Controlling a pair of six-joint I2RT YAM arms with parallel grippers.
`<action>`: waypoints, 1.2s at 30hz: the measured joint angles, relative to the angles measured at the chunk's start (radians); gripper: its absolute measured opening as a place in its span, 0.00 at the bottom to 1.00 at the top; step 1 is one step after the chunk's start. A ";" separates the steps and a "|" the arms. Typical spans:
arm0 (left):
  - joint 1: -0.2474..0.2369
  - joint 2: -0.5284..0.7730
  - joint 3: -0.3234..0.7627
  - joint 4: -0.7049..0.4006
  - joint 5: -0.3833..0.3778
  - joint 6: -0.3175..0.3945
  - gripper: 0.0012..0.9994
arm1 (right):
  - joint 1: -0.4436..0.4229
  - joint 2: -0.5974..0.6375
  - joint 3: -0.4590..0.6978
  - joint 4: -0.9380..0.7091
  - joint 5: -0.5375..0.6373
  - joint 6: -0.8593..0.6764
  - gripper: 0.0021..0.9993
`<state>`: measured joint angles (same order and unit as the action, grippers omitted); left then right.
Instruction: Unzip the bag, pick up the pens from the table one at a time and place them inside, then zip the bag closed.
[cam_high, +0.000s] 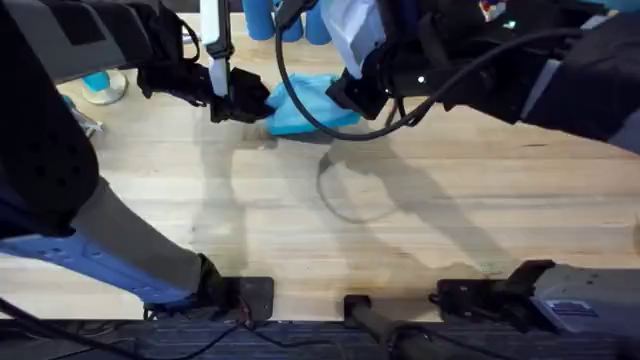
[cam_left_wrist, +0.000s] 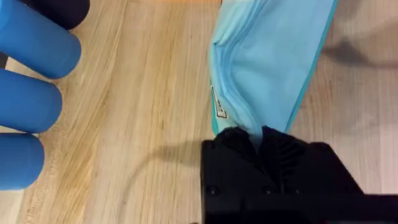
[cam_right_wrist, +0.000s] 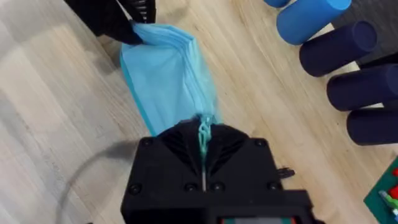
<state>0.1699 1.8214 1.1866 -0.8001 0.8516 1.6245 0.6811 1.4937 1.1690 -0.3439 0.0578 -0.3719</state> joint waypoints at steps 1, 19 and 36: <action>0.000 0.000 0.000 0.000 0.000 0.000 0.04 | -0.001 0.000 0.000 0.001 -0.001 0.006 0.03; -0.030 0.000 0.000 -0.014 0.056 0.000 0.04 | -0.060 0.000 0.021 -0.051 -0.056 0.144 0.98; -0.027 0.000 0.000 -0.016 0.061 0.000 0.04 | -0.061 -0.101 0.023 -0.123 0.067 0.278 1.00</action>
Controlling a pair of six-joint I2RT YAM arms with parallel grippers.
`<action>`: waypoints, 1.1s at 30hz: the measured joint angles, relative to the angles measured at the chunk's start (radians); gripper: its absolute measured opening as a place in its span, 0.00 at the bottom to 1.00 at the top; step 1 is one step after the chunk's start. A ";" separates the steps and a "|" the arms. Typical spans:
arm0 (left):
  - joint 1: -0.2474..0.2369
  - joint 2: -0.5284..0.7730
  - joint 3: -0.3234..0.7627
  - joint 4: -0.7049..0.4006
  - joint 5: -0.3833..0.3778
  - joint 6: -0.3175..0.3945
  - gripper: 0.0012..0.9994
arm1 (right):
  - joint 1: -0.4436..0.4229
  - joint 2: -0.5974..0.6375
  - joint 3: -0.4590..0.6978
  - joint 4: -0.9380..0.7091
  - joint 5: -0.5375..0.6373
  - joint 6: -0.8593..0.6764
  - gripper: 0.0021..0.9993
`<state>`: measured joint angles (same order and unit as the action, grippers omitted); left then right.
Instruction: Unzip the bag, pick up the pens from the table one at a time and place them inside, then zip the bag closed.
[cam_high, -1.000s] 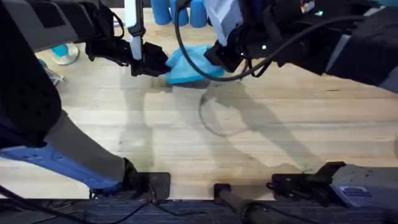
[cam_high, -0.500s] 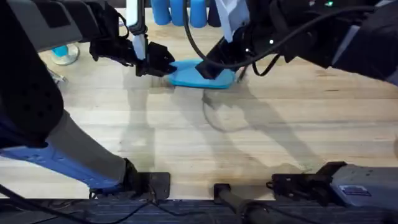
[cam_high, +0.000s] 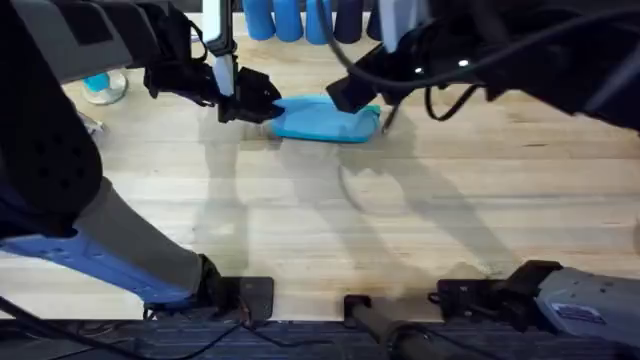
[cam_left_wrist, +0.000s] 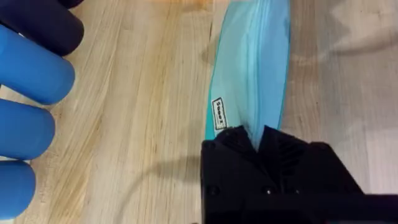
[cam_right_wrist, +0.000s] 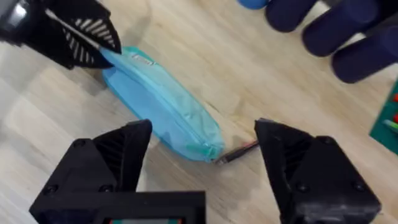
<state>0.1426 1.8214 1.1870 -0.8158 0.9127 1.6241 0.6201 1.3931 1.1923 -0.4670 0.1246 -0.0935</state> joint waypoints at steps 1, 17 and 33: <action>0.000 0.000 0.000 0.000 0.000 0.000 0.04 | 0.000 -0.017 0.000 -0.006 0.009 0.011 1.00; 0.000 0.000 0.000 0.000 0.000 0.000 0.04 | -0.001 -0.142 0.002 -0.153 0.097 0.517 1.00; 0.000 0.000 0.000 0.000 0.000 0.000 0.04 | -0.002 -0.150 0.002 -0.304 0.097 1.224 1.00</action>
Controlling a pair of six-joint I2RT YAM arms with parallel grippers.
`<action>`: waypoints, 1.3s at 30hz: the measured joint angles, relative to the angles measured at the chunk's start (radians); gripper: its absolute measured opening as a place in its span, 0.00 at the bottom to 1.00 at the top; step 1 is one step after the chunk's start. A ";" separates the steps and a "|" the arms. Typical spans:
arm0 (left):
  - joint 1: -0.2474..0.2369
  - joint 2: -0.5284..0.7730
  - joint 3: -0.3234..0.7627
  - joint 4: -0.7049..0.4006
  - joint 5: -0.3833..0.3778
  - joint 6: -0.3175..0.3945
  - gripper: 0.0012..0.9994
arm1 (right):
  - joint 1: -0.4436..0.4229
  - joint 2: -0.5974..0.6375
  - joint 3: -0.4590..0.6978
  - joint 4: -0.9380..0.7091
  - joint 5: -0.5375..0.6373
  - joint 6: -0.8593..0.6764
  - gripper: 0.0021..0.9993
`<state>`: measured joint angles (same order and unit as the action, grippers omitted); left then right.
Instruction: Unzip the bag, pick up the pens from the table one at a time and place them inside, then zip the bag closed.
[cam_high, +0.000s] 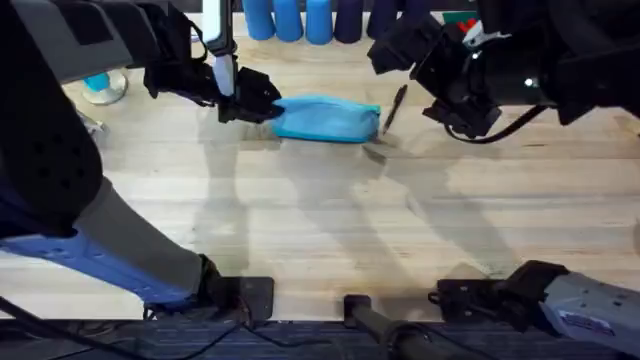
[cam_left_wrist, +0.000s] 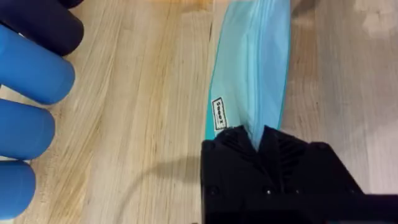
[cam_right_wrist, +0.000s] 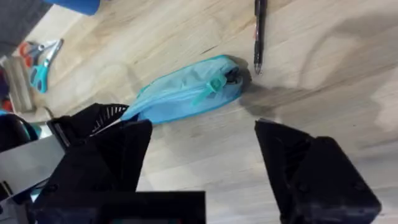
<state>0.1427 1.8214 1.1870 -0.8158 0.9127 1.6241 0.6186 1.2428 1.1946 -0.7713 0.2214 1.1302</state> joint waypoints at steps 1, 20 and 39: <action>0.000 0.000 0.000 0.000 0.000 0.000 0.04 | 0.000 0.000 0.000 0.000 0.000 0.008 1.00; 0.000 0.000 0.000 0.000 0.000 0.000 0.04 | 0.000 0.109 0.001 0.014 0.000 0.046 1.00; 0.000 0.000 0.000 0.000 0.000 0.000 0.04 | -0.032 0.300 0.001 0.102 0.003 0.211 1.00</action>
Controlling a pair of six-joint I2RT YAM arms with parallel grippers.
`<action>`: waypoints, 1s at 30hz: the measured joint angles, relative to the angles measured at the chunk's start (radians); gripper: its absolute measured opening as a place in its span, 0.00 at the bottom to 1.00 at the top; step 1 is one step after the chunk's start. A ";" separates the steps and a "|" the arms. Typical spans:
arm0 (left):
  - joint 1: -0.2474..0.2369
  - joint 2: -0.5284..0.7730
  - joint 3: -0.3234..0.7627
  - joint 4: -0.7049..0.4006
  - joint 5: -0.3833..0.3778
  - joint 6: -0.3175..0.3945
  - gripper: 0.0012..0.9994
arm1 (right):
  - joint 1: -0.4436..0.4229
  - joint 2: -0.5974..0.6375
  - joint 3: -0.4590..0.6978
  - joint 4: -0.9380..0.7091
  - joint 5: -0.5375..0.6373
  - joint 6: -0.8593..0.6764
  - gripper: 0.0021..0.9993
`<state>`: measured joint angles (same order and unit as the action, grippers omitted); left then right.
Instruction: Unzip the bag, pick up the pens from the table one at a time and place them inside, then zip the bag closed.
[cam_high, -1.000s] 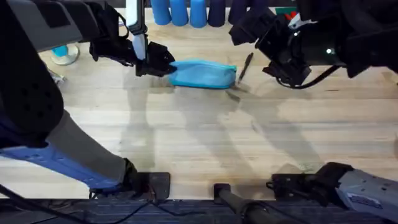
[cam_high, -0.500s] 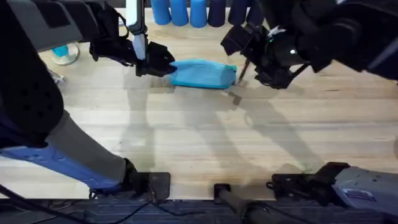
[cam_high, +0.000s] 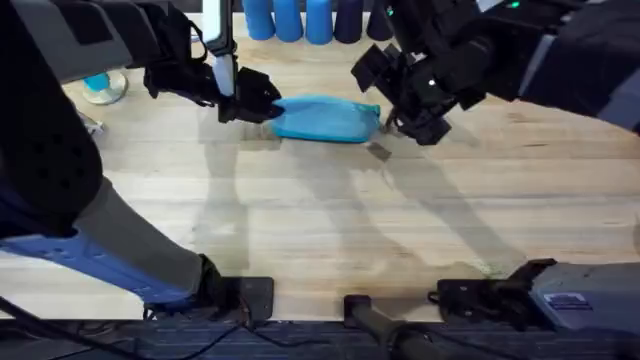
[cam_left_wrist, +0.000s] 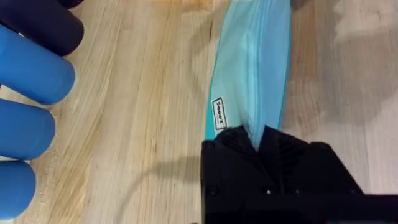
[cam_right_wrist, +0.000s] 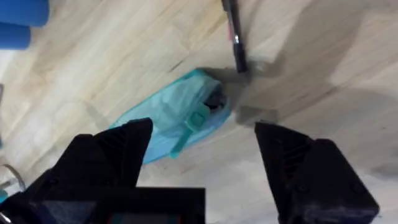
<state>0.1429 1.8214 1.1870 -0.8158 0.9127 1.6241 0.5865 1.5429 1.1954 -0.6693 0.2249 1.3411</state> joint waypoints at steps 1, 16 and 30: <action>0.000 0.000 0.000 0.000 0.000 0.000 0.04 | 0.000 0.007 0.000 0.012 0.000 0.003 1.00; 0.000 0.000 0.000 0.000 0.000 0.000 0.04 | 0.000 0.041 0.000 0.048 0.000 0.028 0.81; 0.000 0.000 0.000 0.000 0.000 0.000 0.04 | 0.000 0.078 0.001 0.053 0.000 0.051 0.39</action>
<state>0.1429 1.8214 1.1870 -0.8158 0.9127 1.6241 0.5865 1.6207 1.1961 -0.6159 0.2249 1.3922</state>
